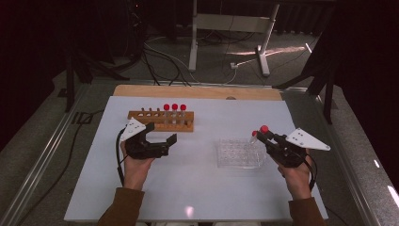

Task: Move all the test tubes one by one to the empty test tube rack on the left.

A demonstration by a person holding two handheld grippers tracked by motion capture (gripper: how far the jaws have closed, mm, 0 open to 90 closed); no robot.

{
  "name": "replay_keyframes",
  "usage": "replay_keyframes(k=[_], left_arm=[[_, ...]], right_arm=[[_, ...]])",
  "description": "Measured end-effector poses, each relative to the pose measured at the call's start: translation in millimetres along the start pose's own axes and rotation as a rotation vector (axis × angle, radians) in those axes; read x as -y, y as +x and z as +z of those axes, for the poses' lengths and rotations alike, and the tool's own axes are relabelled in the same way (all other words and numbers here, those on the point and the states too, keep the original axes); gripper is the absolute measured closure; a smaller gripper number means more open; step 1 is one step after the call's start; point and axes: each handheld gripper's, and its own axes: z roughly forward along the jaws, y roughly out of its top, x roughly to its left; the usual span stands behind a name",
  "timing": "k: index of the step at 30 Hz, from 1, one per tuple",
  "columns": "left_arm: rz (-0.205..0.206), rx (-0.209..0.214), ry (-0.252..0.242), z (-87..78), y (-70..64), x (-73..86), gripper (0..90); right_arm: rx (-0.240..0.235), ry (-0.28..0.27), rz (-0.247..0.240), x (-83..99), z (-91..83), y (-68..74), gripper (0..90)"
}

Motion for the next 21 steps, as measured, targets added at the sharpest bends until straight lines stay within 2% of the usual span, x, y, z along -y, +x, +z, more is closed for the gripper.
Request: replay_keyframes(k=[9, 14, 21], left_arm=[[0.008, 0.016, 0.014, 3.7, -6.9, -1.6, 0.6], [0.007, 0.052, 0.031, 11.6, -15.3, -2.6, 0.6], [0.036, 0.116, 0.037, 22.4, -34.2, -9.6, 0.7]], right_arm=[[-0.055, 0.028, -0.027, 2.2, 12.6, 17.3, 74.2], [-0.071, 0.040, -0.041, 3.0, 16.4, 24.8, 74.2], [-0.104, 0.040, -0.044, 2.0, 20.2, 33.9, 74.2]])
